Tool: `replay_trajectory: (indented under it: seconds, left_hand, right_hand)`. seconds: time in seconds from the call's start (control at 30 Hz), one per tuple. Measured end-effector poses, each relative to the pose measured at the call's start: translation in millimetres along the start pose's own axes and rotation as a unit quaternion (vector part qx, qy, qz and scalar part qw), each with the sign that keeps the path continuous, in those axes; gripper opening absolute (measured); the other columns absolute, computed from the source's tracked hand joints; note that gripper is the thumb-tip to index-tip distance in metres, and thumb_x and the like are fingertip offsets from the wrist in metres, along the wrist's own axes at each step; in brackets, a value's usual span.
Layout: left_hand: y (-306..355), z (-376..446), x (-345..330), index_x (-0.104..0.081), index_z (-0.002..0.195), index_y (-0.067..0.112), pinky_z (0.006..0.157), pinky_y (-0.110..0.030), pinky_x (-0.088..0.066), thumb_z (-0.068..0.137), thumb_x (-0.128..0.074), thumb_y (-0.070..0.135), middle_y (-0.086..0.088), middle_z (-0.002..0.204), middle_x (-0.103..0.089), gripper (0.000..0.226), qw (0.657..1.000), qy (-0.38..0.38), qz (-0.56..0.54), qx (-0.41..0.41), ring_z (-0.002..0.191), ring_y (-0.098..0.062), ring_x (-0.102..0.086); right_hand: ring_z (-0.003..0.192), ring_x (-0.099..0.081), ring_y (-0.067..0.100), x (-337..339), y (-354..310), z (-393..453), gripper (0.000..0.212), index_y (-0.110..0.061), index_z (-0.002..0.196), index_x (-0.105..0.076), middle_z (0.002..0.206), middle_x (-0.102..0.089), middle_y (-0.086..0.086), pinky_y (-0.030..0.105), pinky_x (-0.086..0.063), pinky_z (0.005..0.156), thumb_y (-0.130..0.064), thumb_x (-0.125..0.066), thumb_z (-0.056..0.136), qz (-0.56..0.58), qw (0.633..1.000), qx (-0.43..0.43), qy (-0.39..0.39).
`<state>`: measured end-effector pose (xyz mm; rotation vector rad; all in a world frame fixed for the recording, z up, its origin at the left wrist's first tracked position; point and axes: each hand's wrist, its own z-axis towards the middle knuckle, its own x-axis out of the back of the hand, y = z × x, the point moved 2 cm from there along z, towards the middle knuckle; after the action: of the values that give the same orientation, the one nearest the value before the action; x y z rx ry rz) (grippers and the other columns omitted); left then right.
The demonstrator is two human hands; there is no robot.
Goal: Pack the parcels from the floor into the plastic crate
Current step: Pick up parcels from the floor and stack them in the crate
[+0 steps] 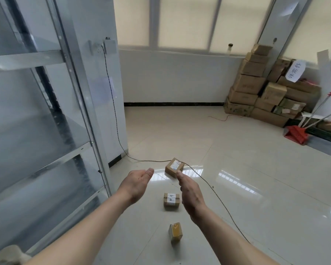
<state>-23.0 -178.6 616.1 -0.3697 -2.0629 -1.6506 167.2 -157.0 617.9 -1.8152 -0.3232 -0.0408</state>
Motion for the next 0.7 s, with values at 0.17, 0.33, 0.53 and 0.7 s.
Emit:
replay_trajectory:
  seconds: [0.17,0.33,0.53,0.7]
  left_hand:
    - [30.9,44.4,-31.3,-0.036,0.09,0.025,0.065,-0.028,-0.028,0.101,-0.036,0.052,0.004,0.097,-0.039,0.029,0.999,0.019,0.022,0.014,0.087,-0.015,-0.034]
    - [58.6,83.9,-64.8,-0.051,0.083,0.017,0.075,-0.033,-0.038,0.099,-0.037,0.057,0.003,0.088,-0.048,0.045,0.998,0.045,0.015,0.044,0.081,-0.016,-0.042]
    - [85.0,123.4,-87.1,-0.032,0.064,0.015,0.06,-0.034,-0.025,0.101,-0.04,0.05,0.006,0.065,-0.034,0.051,0.996,0.072,0.0,0.046,0.062,-0.017,-0.033]
    - [80.2,167.5,-91.2,-0.038,0.066,0.016,0.063,-0.032,-0.03,0.101,-0.04,0.049,0.005,0.068,-0.04,0.048,0.996,0.07,0.007,0.058,0.066,-0.018,-0.039]
  right_hand:
    - [0.097,-0.059,0.01,44.5,-5.6,57.3,0.031,-0.03,0.086,-0.067,0.095,-0.066,-0.016,0.037,-0.045,0.096,-0.045,-0.048,0.105,0.004,1.0,0.004,-0.022]
    - [0.111,-0.061,0.019,88.2,-8.4,107.4,0.05,-0.011,0.098,-0.068,0.105,-0.072,-0.003,0.032,-0.044,0.096,-0.058,-0.049,0.095,0.002,0.998,0.015,-0.057]
    - [0.116,-0.058,0.012,120.0,-16.4,156.4,0.067,-0.021,0.123,-0.071,0.125,-0.07,-0.008,0.037,-0.043,0.111,-0.066,-0.045,0.08,-0.006,0.997,0.001,-0.073]
    - [0.112,-0.057,0.011,123.5,-18.2,197.5,0.067,-0.021,0.122,-0.071,0.122,-0.069,-0.009,0.037,-0.043,0.11,-0.066,-0.047,0.08,-0.015,0.998,-0.013,-0.066]
